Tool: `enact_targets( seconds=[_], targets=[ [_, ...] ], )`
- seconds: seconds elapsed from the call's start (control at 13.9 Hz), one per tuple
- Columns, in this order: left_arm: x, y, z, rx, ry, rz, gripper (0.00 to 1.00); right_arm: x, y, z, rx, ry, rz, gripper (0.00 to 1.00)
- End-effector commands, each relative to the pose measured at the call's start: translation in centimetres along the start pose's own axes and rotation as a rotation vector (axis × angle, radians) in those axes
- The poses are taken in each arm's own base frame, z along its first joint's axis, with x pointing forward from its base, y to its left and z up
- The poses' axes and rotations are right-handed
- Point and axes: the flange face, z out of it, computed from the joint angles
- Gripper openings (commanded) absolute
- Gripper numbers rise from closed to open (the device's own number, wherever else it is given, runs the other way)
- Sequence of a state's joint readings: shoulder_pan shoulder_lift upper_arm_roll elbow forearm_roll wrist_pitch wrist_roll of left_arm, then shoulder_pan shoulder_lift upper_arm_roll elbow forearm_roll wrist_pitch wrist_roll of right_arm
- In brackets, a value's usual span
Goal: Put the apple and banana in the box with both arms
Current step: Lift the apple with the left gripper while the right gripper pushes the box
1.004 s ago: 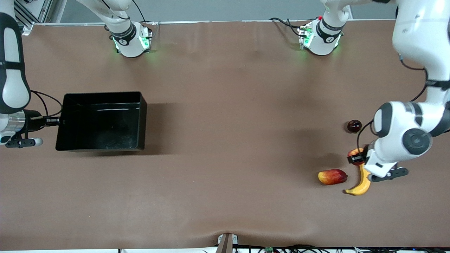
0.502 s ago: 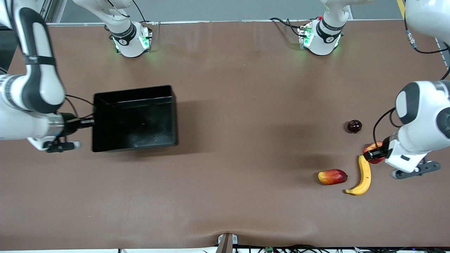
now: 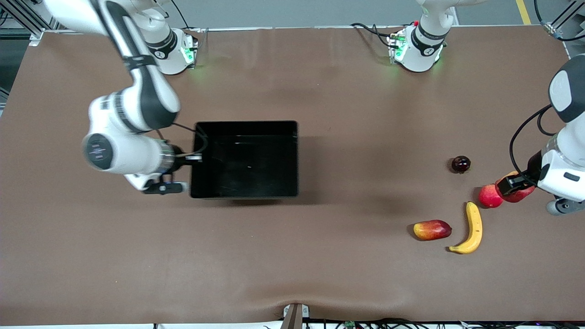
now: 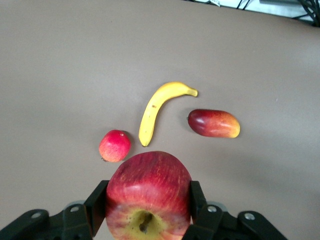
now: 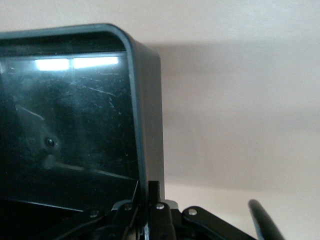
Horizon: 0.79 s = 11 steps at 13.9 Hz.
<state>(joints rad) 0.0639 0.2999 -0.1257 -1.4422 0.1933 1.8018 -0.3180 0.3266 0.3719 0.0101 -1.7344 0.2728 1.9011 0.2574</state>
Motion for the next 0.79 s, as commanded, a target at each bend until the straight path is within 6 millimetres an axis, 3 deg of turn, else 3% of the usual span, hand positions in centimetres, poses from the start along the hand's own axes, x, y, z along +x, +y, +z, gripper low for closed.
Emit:
enact_targets(
  seconds=[0.0,0.22,0.36,0.57,0.72],
  targets=[
    [-0.6,0.1,-0.2,0.016,-0.014,0.027,0.00,0.6,-4.9,2.7,0.027,0.055,0.058,0.00],
    [-0.6,0.3,-0.4,0.014,-0.011,0.030,0.00,2.3,-9.8,6.1,0.023,0.061,0.102,0.00],
    [-0.6,0.6,-0.2,0.023,-0.012,0.041,0.00,3.0,-11.9,7.9,0.022,0.054,0.098,0.00],
    [-1.5,3.3,0.3,0.008,-0.034,0.063,0.00,2.5,-13.9,10.3,0.006,0.040,0.086,0.00],
    [-1.6,3.1,-0.3,0.016,-0.039,0.063,0.00,2.4,-14.3,10.3,0.007,0.042,0.080,0.00]
  ],
)
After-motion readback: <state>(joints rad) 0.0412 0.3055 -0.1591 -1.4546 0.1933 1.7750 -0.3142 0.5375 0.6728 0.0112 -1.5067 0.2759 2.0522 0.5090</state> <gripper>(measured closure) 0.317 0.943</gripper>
